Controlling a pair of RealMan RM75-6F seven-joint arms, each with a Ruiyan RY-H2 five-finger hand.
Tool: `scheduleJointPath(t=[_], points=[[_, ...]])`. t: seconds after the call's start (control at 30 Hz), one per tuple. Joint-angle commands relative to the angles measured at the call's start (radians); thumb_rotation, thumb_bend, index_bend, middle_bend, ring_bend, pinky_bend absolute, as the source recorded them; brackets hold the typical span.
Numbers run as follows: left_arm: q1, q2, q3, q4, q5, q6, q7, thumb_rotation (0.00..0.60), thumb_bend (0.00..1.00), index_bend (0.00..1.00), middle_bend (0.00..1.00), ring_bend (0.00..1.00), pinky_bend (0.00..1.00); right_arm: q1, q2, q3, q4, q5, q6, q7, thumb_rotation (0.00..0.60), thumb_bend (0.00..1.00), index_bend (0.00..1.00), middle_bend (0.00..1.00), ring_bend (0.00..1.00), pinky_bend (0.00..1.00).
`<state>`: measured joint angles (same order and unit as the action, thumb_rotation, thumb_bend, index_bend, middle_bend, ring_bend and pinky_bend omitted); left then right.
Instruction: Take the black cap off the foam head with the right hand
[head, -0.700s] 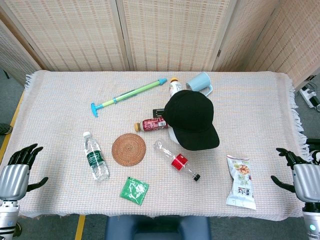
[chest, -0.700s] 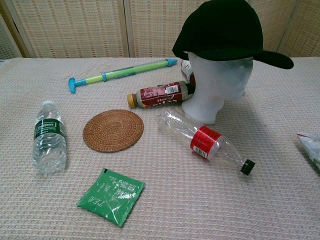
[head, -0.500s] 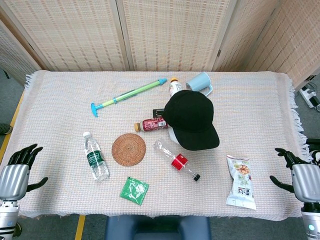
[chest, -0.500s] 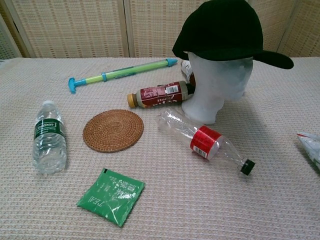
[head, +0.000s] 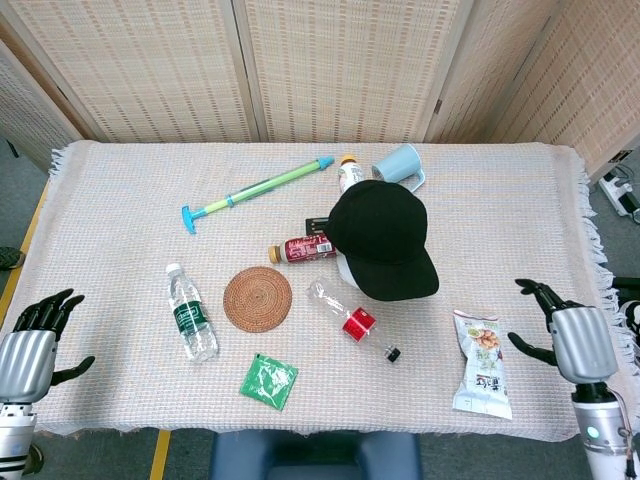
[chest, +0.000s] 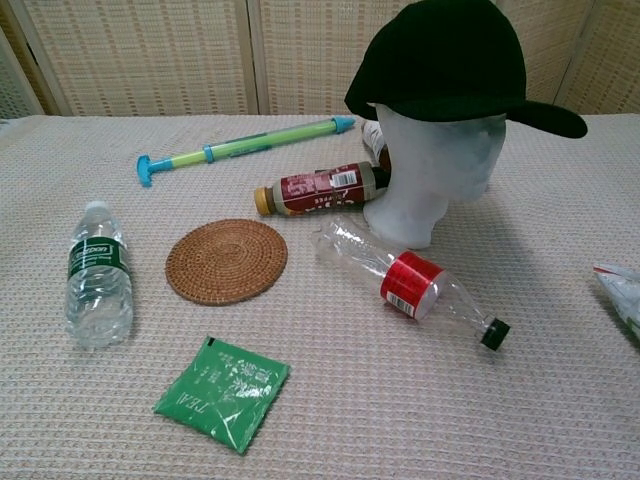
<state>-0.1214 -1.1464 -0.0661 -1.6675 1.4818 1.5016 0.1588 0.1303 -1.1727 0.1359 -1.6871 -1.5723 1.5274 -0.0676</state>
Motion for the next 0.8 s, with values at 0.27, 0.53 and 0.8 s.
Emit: scheduleJointPath(t=[0.27, 0.53, 0.8], points=[[0.008, 0.013, 0.003, -0.004, 0.000, 0.005, -0.012, 0.600, 0.09, 0.21, 0.17, 0.17, 0.21, 0.166, -0.141, 0.083, -0.027, -0.005, -0.114, -0.087, 0.600, 0.01, 0.32, 0.41, 0.84, 0.96], [0.012, 0.019, 0.005, 0.005, -0.014, -0.006, -0.032, 0.600, 0.09, 0.21, 0.17, 0.17, 0.21, 0.221, -0.234, 0.092, 0.026, -0.003, -0.126, -0.126, 0.600, 0.11, 0.38, 0.43, 0.84, 0.97], [0.009, 0.017, 0.004, 0.018, -0.020, -0.017, -0.048, 0.600, 0.09, 0.21, 0.17, 0.17, 0.21, 0.254, -0.314, 0.094, 0.108, -0.007, -0.112, -0.126, 0.600, 0.21, 0.45, 0.46, 0.85, 0.99]])
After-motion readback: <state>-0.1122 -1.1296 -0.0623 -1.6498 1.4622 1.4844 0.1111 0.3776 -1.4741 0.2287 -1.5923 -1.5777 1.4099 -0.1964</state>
